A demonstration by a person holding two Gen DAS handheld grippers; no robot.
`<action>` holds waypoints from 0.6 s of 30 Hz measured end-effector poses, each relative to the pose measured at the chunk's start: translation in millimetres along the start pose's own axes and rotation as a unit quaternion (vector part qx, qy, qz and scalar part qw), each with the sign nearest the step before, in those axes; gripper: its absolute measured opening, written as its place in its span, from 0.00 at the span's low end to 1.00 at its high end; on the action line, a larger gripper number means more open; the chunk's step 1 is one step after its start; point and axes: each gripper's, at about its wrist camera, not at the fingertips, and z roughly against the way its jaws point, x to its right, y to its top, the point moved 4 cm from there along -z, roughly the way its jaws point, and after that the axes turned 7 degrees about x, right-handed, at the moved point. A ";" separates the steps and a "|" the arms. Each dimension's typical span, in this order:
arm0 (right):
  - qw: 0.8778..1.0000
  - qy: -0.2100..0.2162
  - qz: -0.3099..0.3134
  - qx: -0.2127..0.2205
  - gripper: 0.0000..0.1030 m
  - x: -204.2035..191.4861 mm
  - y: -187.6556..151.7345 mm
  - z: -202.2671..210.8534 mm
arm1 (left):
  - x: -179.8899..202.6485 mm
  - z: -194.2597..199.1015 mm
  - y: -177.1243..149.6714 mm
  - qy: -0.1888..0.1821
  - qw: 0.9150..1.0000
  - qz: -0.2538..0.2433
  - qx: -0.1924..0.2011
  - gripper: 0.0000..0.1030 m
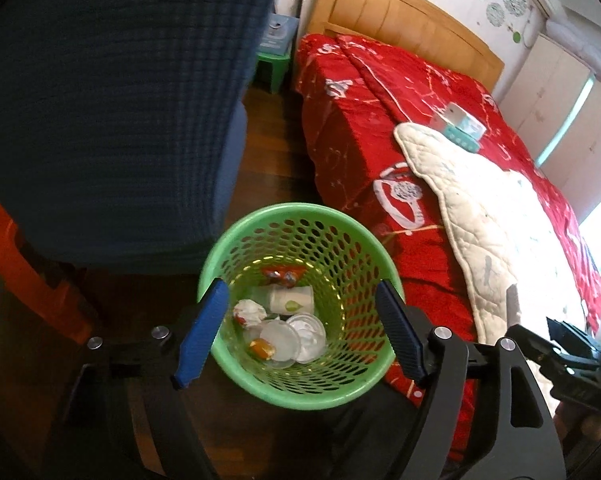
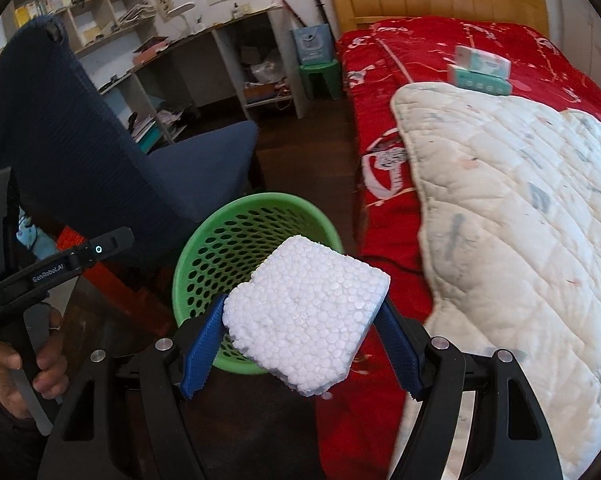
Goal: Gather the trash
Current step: 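Drop the peel into the basket with the left gripper while the right drops the foam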
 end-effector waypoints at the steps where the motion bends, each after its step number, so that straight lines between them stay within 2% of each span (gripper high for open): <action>1: 1.000 0.002 0.002 -0.002 0.68 -3.3 0.3 -2.9 | -3.0 1.4 0.4 0.003 1.000 0.002 0.002 0.74; 6: 1.000 0.014 0.012 -0.007 0.68 -18.1 2.5 -15.7 | -14.9 4.8 1.4 0.017 1.000 0.010 0.005 0.75; 18: 0.999 0.028 0.022 -0.022 0.69 -47.0 6.3 -53.3 | -26.7 10.2 1.0 0.024 0.999 0.020 0.008 0.77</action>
